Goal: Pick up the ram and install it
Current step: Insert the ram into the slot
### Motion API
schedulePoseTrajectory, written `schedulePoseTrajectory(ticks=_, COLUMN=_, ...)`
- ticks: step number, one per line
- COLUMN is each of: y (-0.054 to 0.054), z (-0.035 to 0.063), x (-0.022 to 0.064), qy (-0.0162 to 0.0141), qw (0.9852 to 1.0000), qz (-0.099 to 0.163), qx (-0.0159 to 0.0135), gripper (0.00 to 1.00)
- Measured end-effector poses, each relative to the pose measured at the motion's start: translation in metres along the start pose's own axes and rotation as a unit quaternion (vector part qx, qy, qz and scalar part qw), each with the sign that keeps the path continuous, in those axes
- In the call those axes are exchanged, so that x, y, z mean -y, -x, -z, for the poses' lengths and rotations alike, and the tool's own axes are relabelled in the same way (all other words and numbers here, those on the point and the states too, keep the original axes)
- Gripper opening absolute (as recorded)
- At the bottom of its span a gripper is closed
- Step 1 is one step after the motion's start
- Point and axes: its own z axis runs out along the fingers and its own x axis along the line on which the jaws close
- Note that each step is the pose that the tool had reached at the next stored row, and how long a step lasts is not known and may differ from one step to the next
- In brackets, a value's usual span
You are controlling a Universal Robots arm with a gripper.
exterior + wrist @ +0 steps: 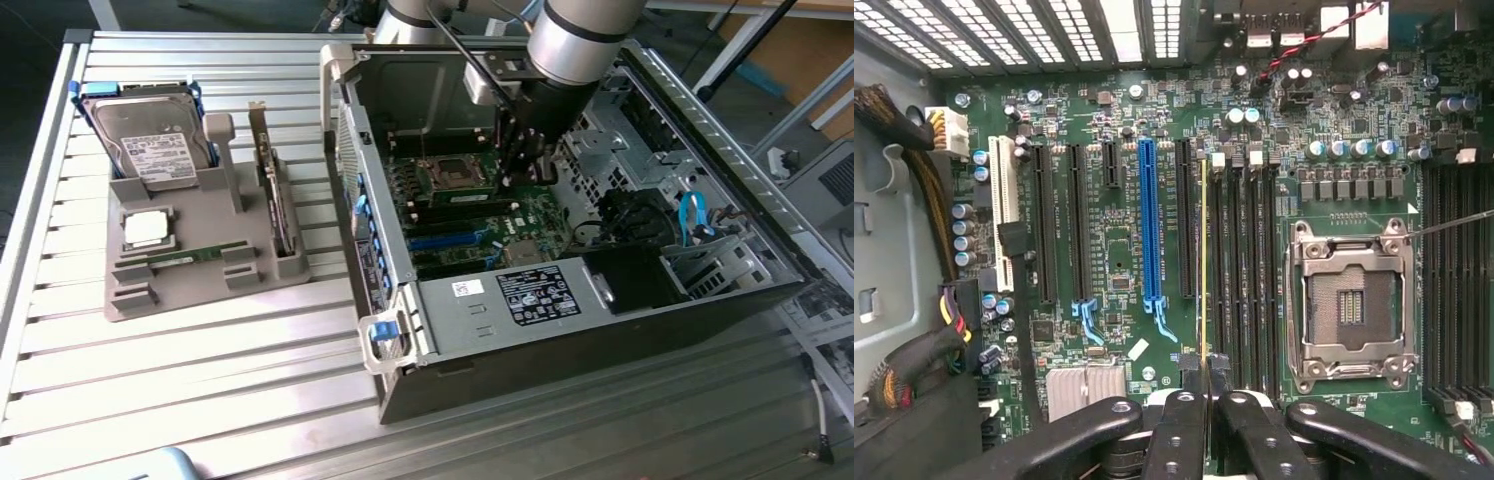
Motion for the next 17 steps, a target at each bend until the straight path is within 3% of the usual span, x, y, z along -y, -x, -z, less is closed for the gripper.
schedulePoseTrajectory(ticks=17, y=0.0039, z=-0.0036, x=-0.0027, qy=-0.0001, qw=0.9999, qz=0.01, qx=-0.0008, gripper=0.12)
